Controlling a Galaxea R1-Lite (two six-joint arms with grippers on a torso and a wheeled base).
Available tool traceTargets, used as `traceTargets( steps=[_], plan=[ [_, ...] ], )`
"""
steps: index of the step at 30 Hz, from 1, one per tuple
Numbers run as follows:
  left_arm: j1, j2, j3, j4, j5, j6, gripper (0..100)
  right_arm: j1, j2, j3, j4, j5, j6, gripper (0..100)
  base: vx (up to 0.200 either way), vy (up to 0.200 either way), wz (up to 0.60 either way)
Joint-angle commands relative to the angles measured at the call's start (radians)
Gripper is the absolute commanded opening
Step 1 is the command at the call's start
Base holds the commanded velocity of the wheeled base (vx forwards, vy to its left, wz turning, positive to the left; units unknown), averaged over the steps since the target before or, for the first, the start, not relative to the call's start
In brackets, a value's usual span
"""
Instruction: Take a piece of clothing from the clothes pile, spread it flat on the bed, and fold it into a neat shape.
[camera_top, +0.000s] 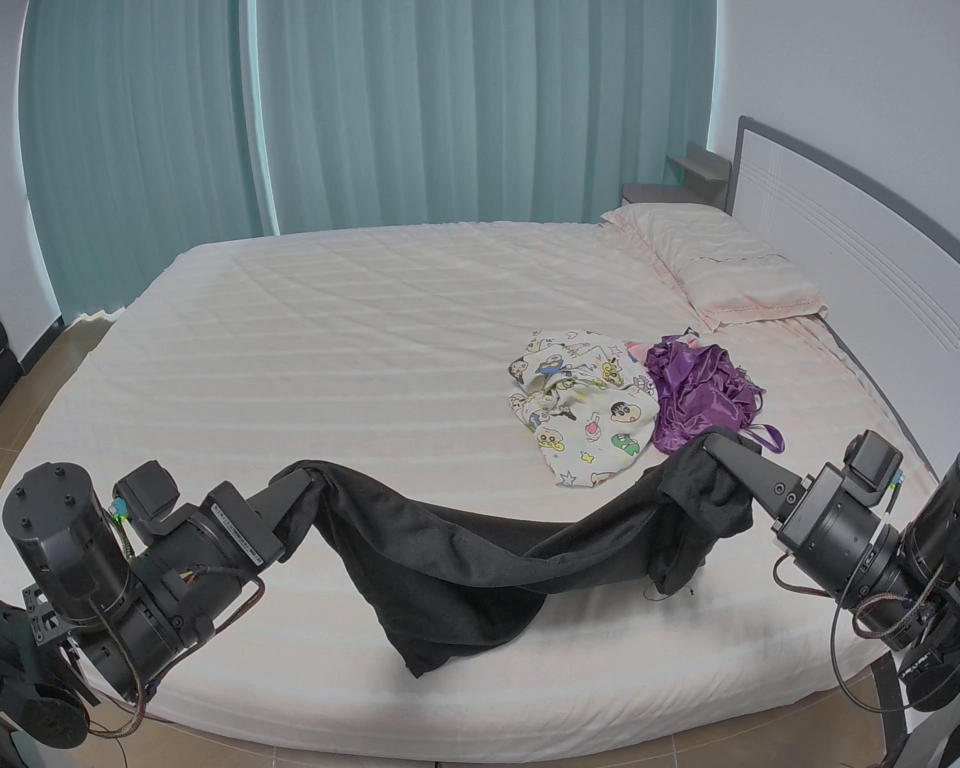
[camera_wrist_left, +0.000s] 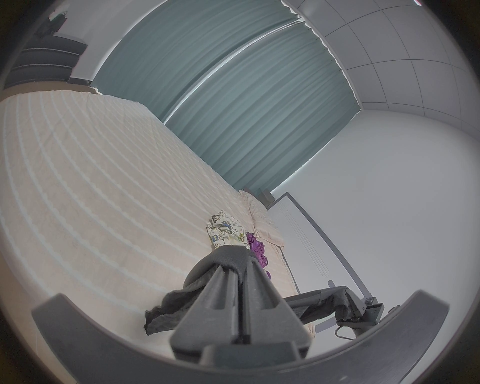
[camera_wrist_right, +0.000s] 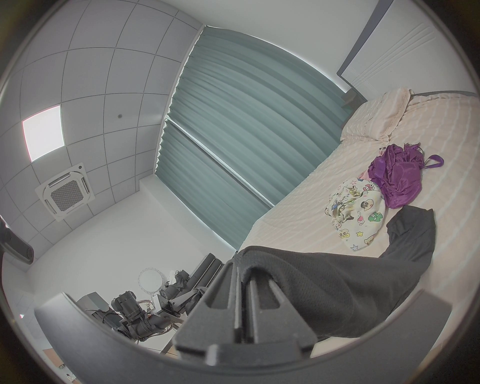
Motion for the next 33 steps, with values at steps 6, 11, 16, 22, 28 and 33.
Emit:
traceTargets(
  steps=[6,11,16,22,28,33],
  plan=[
    [0.000,-0.002,0.000,0.001,0.001,0.000,0,0.004,0.000,-0.001,-0.001,0.000,0.000,0,0.000,0.200,0.00],
    [0.000,-0.002,0.000,0.001,0.001,0.000,0,0.004,0.000,-0.001,-0.001,0.000,0.000,0,0.000,0.200,0.00],
    [0.000,-0.002,0.000,0.001,0.001,0.000,0,0.004,0.000,-0.001,-0.001,0.000,0.000,0,0.000,0.200,0.00],
    [0.000,-0.002,0.000,0.001,0.001,0.000,0,0.008,-0.002,-0.001,-0.001,0.000,-0.002,0,0.000,0.200,0.00],
    [0.000,-0.003,0.000,0.001,0.001,0.000,0,0.018,-0.006,-0.001,-0.001,0.000,-0.002,0,0.000,0.200,0.00],
    [0.003,-0.002,0.000,0.001,0.001,0.001,0,0.018,-0.009,0.001,-0.001,0.000,-0.003,0,0.000,0.200,0.00]
  ],
)
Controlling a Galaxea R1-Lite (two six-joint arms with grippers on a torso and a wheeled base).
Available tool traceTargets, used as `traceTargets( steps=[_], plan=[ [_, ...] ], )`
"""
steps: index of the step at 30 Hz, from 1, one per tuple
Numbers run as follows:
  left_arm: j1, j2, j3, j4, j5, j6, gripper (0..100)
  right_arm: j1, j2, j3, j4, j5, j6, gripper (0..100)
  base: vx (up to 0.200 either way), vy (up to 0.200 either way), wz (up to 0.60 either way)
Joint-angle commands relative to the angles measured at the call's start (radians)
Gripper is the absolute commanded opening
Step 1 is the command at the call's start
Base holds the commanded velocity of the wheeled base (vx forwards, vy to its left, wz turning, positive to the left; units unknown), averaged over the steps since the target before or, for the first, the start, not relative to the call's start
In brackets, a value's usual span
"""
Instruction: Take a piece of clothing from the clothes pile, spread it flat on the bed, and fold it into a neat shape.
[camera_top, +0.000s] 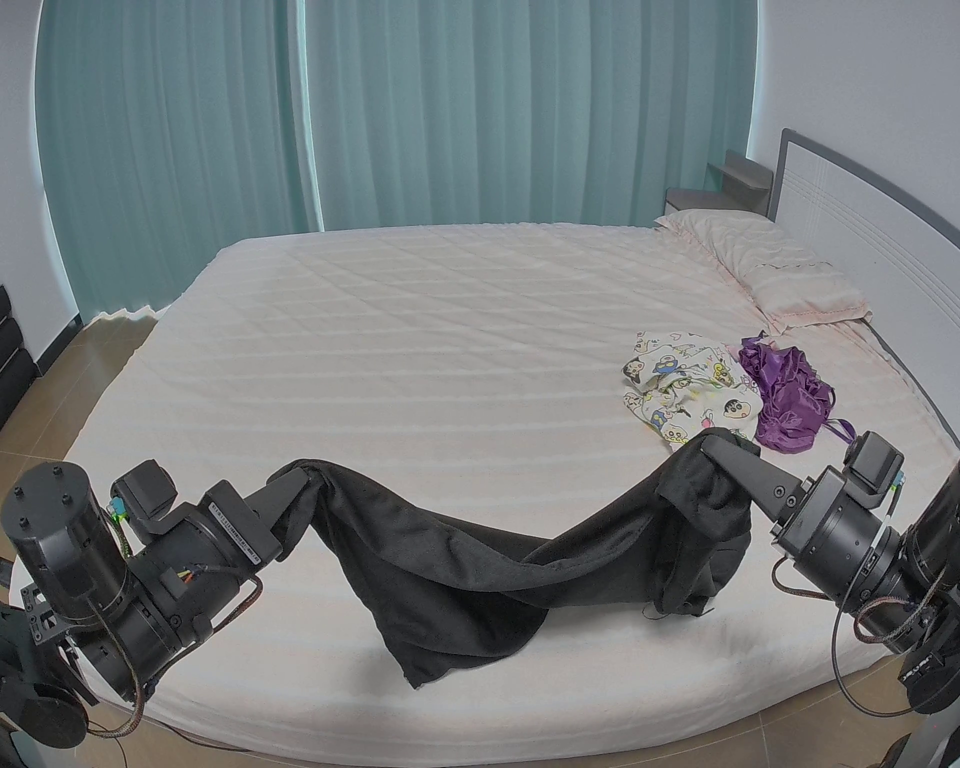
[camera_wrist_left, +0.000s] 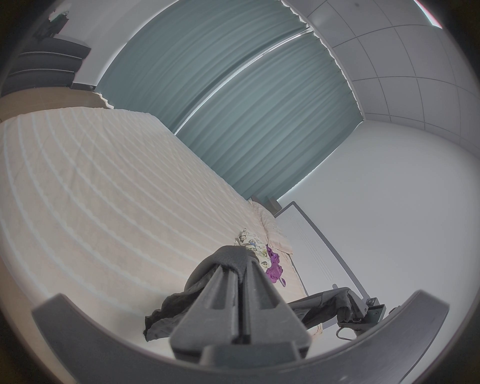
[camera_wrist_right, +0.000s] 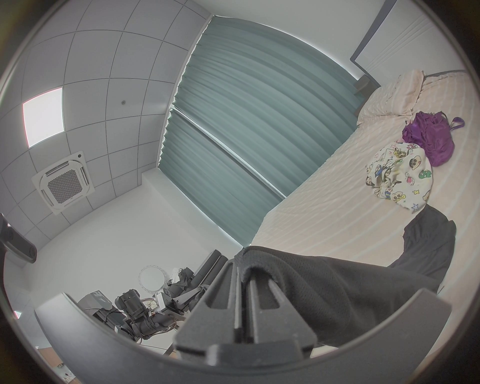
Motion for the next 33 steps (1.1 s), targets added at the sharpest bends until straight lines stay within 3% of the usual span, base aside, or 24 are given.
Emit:
traceTargets(
  steps=[1,9,18,33],
  plan=[
    [0.004,0.003,0.000,-0.001,0.000,-0.001,0,0.001,-0.002,0.001,0.000,0.000,-0.001,0,0.000,0.200,0.00],
    [0.010,0.010,0.000,-0.002,0.000,-0.001,0,-0.004,0.004,-0.045,0.018,0.003,-0.024,0,0.000,0.200,0.00],
    [-0.002,0.010,0.004,-0.001,0.005,-0.003,0,-0.008,0.001,0.017,0.026,0.002,-0.032,0,0.000,0.000,0.00],
    [-0.016,-0.119,0.058,-0.001,0.013,0.000,0,0.024,-0.223,0.117,0.046,0.003,-0.035,0,-0.200,0.000,0.00]
  ],
)
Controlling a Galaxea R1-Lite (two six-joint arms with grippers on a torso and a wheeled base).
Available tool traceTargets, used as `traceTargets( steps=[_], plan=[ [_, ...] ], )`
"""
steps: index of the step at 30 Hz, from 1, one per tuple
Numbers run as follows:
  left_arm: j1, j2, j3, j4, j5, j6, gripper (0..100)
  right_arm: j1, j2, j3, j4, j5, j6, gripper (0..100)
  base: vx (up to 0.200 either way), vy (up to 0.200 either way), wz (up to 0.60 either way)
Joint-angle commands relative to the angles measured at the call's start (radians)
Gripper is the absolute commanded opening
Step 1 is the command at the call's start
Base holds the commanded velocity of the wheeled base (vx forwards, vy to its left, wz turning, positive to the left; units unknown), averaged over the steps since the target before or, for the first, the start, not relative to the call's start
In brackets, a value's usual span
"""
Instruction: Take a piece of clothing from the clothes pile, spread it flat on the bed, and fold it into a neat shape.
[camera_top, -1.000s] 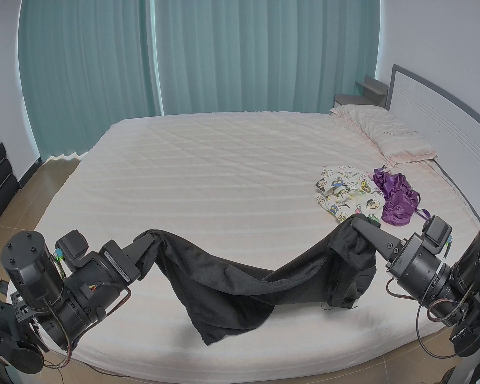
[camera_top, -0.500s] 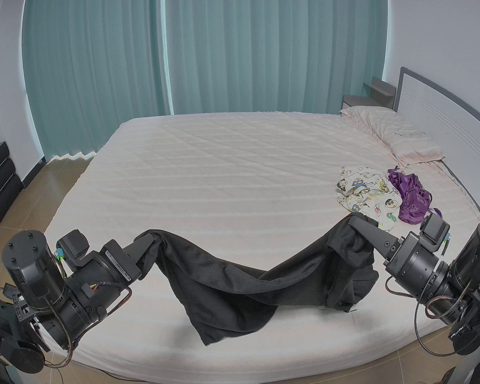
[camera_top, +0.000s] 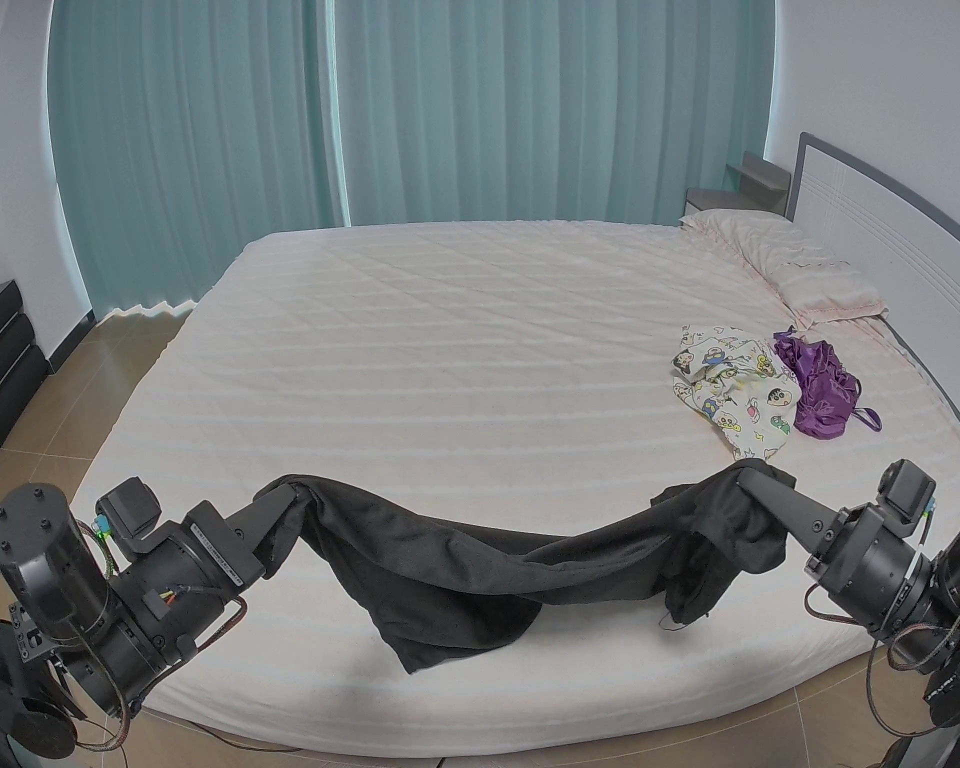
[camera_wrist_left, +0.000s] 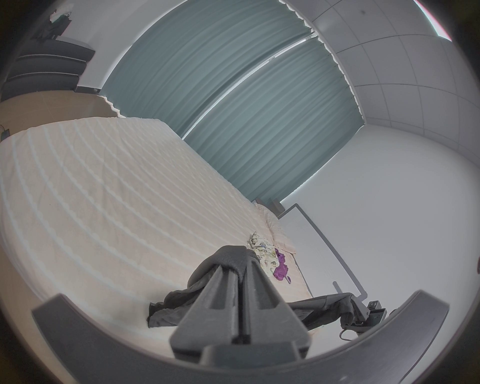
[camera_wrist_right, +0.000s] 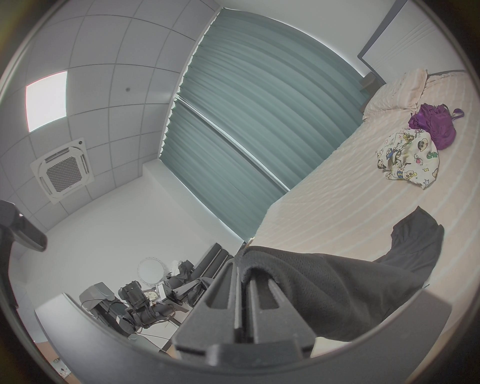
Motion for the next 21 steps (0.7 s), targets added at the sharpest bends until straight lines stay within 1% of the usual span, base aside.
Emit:
traceTargets(
  steps=[1,3,6,8,9,11,14,15,17,18,19,21],
  plan=[
    [-0.007,-0.077,0.005,0.000,0.006,0.003,0,0.017,-0.128,0.012,0.025,-0.003,0.000,0,-0.200,0.000,0.00],
    [-0.019,-0.102,0.008,0.001,0.012,0.009,0,0.021,-0.183,0.006,0.062,-0.004,0.000,0,-0.200,0.000,0.00],
    [-0.025,-0.142,0.012,0.018,0.018,0.058,0,0.023,-0.298,-0.015,0.144,-0.001,0.000,0,0.000,0.000,0.00],
    [-0.025,-0.169,0.006,0.032,0.018,0.089,0,0.020,-0.367,-0.069,0.213,-0.003,0.000,0,0.000,0.000,0.00],
    [-0.025,-0.171,0.006,0.033,0.018,0.090,0,0.020,-0.372,-0.075,0.219,-0.003,0.000,0,0.000,0.000,0.00],
    [-0.025,-0.208,-0.012,0.050,0.019,0.116,0,0.008,-0.452,-0.198,0.337,-0.003,0.001,0,0.000,0.000,0.00],
    [-0.016,-0.243,-0.046,0.085,0.019,0.149,0,-0.029,-0.470,-0.354,0.489,-0.003,0.010,0,0.000,0.000,0.00],
    [-0.014,-0.246,-0.054,0.093,0.019,0.153,0,-0.042,-0.469,-0.374,0.509,-0.003,0.012,0,0.000,0.000,0.00],
    [-0.014,-0.261,-0.093,0.136,0.022,0.159,0,-0.098,-0.449,-0.482,0.591,0.020,0.043,0,0.000,0.000,0.00],
    [-0.014,-0.261,-0.093,0.136,0.022,0.159,0,-0.098,-0.449,-0.482,0.591,0.020,0.043,0,0.000,0.000,0.00],
    [-0.014,-0.271,-0.139,0.178,0.032,0.159,0,-0.124,-0.398,-0.603,0.637,0.036,0.092,0,0.000,0.000,0.00],
    [-0.005,-0.267,-0.196,0.227,0.032,0.159,0,-0.157,-0.340,-0.704,0.676,0.040,0.106,0,0.000,0.000,0.00]
  ],
)
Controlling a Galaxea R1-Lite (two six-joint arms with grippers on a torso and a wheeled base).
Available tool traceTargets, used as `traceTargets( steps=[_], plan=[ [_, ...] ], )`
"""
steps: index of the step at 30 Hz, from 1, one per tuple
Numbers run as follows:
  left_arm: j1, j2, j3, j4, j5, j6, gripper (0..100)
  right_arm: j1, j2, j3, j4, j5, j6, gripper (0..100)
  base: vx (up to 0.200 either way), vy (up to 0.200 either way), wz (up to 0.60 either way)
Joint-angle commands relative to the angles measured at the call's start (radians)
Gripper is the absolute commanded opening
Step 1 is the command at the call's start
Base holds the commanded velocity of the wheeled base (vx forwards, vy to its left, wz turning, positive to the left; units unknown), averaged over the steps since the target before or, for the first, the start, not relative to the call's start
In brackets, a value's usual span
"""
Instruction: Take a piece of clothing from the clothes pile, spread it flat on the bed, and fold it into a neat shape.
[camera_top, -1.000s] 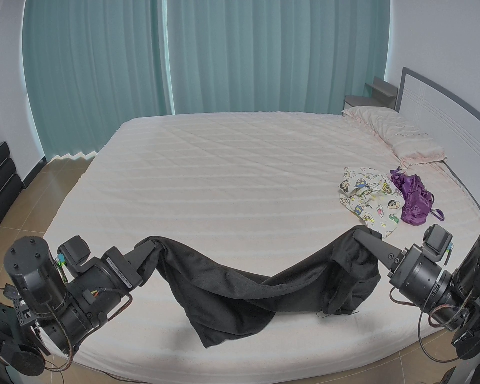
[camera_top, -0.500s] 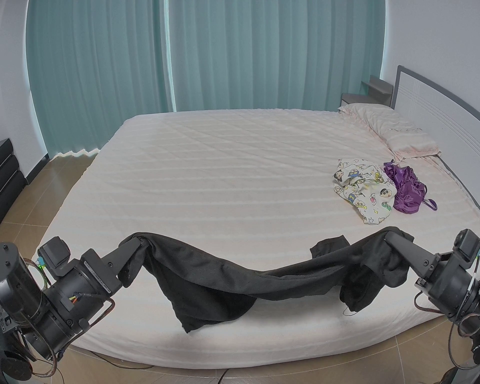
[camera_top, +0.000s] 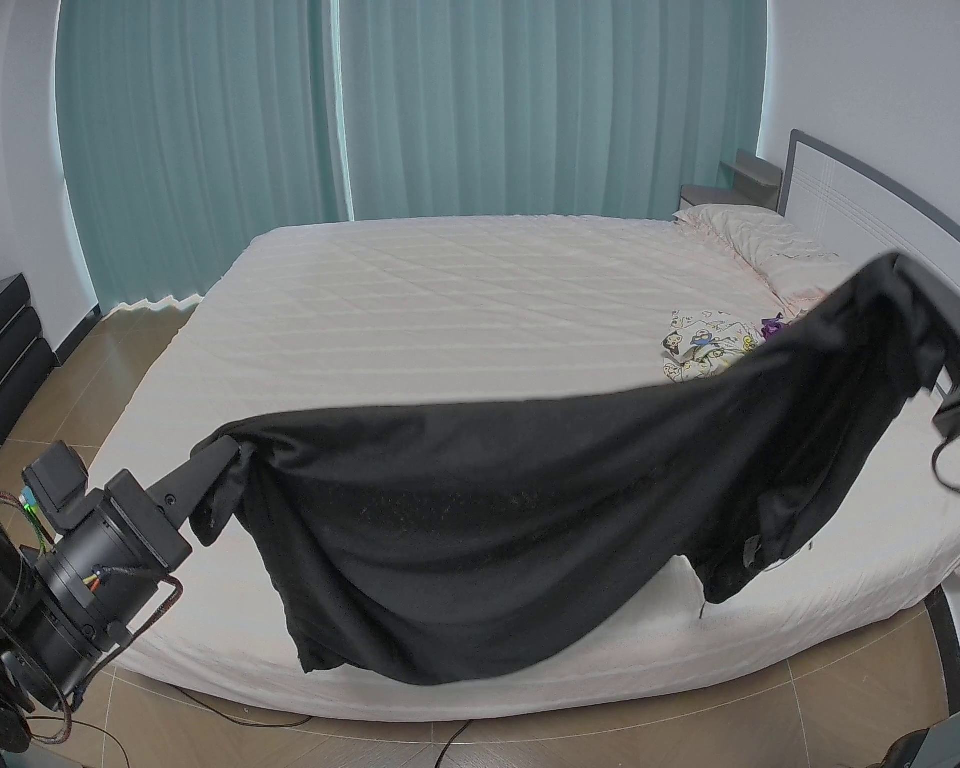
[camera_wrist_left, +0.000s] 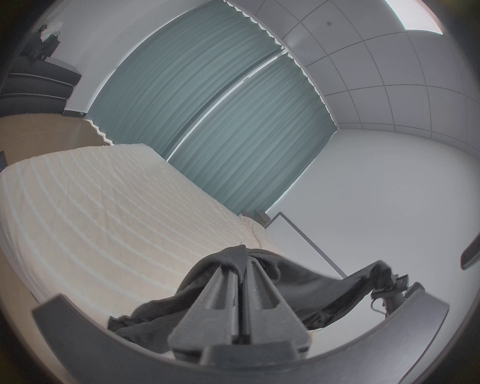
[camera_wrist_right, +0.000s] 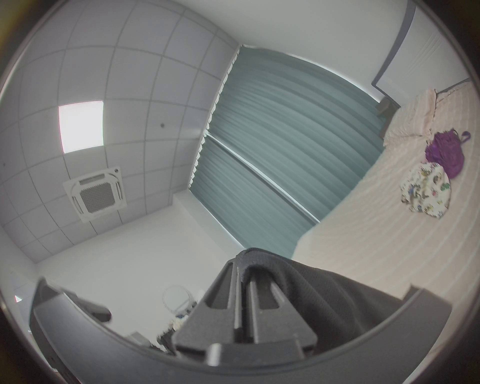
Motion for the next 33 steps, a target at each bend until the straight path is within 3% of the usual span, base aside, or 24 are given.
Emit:
traceTargets(
  steps=[1,4,10,15,20,33],
  plan=[
    [0.015,-0.064,-0.152,0.124,0.009,0.025,0,-0.122,0.067,-0.324,0.164,0.030,0.070,0,0.000,0.000,0.00],
    [0.057,-0.036,-0.237,0.222,0.003,0.022,0,-0.201,0.207,-0.449,0.216,0.067,0.073,0,0.000,0.000,0.00],
    [0.166,0.102,-0.299,0.236,0.000,-0.009,0,-0.240,0.414,-0.497,0.207,0.061,0.073,0,0.000,0.000,0.00],
    [0.204,0.206,-0.328,0.234,-0.035,-0.064,0,-0.274,0.560,-0.520,0.198,0.061,0.069,0,0.000,0.000,0.00],
    [0.245,0.272,-0.351,0.234,-0.107,-0.073,0,-0.311,0.660,-0.560,0.161,0.064,0.066,0,0.200,0.000,0.00],
    [0.345,0.575,-0.523,0.233,-0.195,-0.113,0,-0.339,0.882,-0.666,0.143,0.062,0.066,0,0.200,0.000,0.00]
  ],
)
